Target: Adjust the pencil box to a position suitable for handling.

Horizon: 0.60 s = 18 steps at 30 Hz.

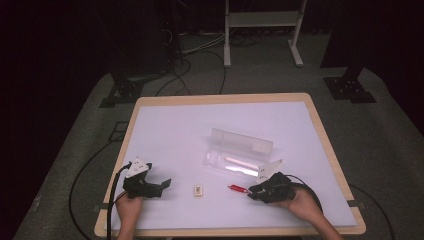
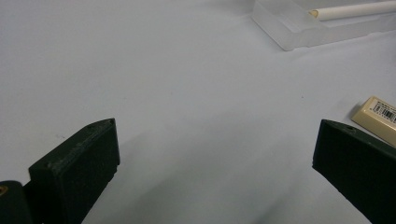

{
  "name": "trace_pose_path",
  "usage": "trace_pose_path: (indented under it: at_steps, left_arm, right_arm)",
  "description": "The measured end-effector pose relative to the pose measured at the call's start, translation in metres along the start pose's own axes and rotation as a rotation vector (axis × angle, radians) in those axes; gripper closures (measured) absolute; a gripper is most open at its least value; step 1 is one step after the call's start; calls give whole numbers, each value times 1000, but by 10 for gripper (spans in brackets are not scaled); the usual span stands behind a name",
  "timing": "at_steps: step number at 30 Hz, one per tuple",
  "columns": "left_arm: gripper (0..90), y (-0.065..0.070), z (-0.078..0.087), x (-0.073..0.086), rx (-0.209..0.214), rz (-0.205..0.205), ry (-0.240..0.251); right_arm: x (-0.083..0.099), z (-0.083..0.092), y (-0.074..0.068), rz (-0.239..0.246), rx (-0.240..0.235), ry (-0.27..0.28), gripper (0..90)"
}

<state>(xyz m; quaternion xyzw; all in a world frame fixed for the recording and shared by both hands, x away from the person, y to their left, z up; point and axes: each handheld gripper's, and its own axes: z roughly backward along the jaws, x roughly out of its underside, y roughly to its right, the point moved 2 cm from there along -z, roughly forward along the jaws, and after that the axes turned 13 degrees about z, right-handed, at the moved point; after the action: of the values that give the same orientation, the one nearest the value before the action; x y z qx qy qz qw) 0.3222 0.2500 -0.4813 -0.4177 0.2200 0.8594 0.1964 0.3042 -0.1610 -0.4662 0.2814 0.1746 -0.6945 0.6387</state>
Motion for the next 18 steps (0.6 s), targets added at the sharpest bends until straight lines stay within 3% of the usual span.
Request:
trace_pose_path:
  at_steps: [7, 18]
  left_arm:
    - [1, 0, 0, 0, 1, 1, 0]
    - [1, 0, 0, 0, 1, 1, 0]
  right_arm:
    - [2, -8, 0, 13, 20, -58, 758]
    - [-3, -5, 2, 20, 15, -51, 786]
